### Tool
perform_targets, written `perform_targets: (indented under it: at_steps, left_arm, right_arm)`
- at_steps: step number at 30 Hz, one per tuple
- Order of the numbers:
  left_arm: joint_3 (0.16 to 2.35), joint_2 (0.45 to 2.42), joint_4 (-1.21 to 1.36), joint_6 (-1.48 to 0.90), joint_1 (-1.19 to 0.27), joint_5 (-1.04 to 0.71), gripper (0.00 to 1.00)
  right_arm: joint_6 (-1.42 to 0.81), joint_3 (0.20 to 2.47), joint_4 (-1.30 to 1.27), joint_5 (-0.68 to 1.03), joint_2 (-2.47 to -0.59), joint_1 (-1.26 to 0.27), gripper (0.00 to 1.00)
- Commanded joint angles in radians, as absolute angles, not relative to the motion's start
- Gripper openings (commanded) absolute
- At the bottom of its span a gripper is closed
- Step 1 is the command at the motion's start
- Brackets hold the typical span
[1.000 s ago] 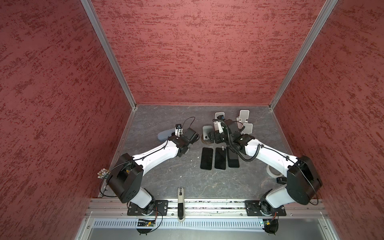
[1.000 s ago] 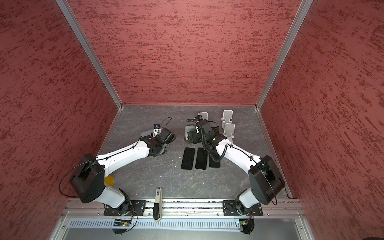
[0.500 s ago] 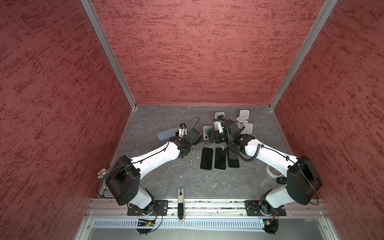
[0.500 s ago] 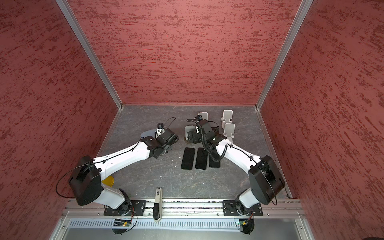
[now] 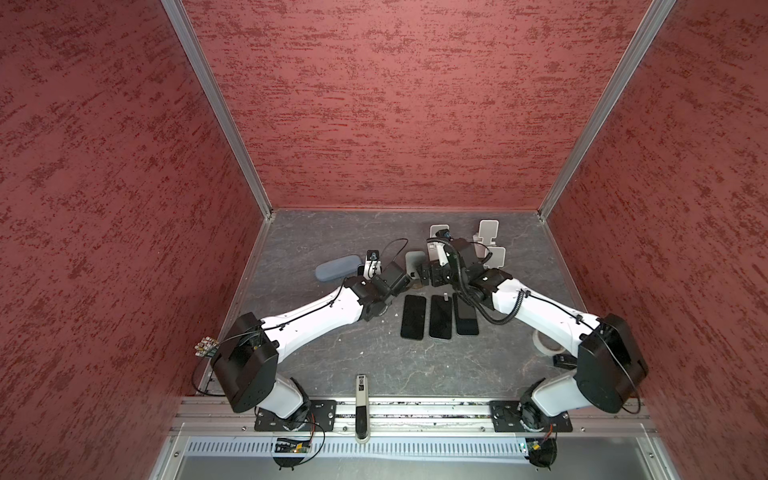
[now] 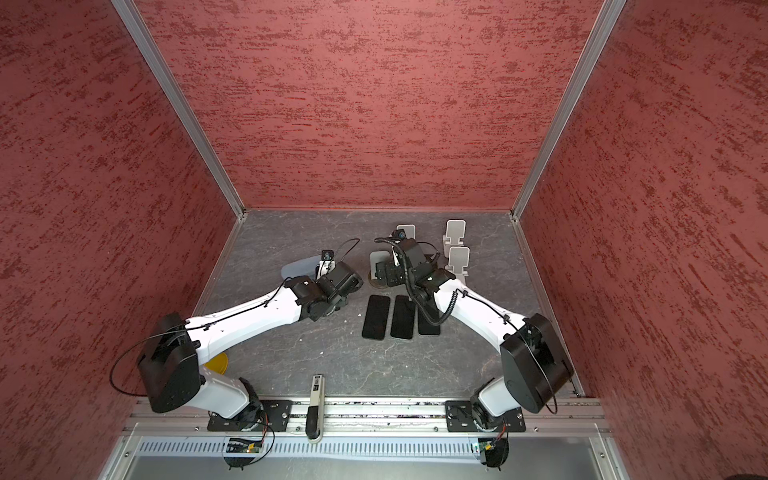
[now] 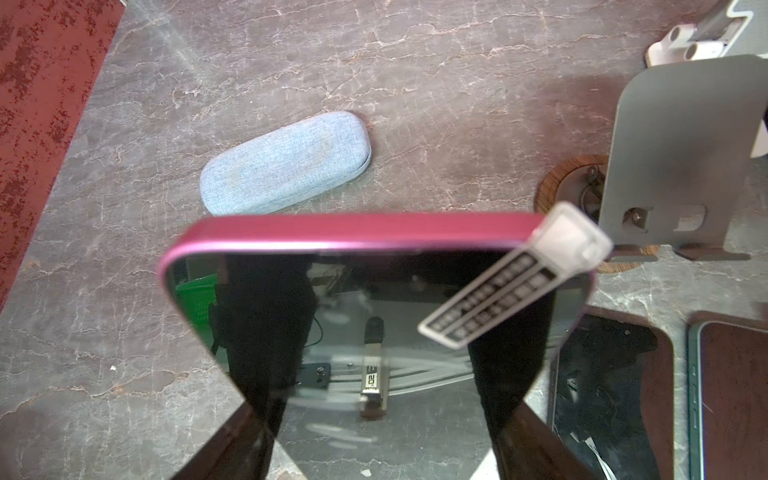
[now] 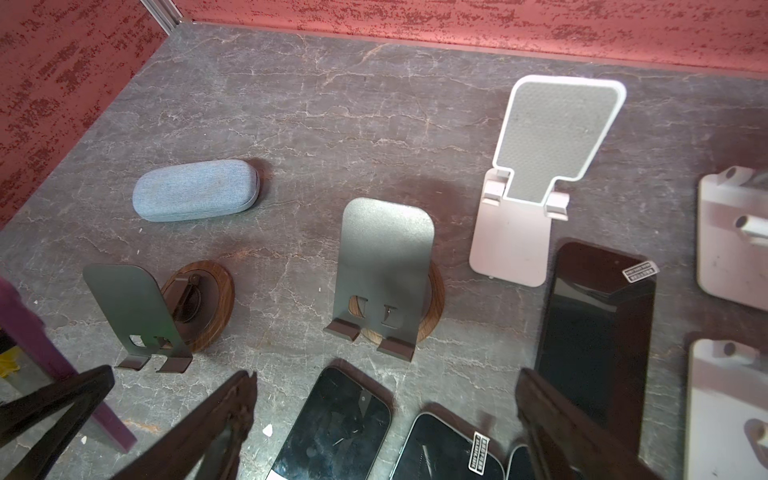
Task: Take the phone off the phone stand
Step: 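Lift the pink-edged phone off the wooden stand with the left gripper, then carry the pink-edged phone toward the row of laid phones, left gripper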
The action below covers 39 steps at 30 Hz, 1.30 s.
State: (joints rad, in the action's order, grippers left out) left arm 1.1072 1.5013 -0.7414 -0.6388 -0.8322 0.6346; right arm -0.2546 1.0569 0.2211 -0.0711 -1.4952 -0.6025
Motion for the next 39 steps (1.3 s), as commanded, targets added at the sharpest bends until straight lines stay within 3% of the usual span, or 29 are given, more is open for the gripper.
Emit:
perform_targets:
  at_steps: [1, 39]
  left_arm:
    - [1.138, 1.467, -0.736, -0.633, -0.848, 0.648, 0.64]
    - [1.136, 1.61, -0.716, -0.69, -0.94, 0.542, 0.64]
  right_arm:
    - [-0.265, 1.045, 0.202, -0.074, -1.468, -0.588, 0.99]
    - [-0.273, 1.009, 0.195, -0.084, -1.424, -0.58, 0.99]
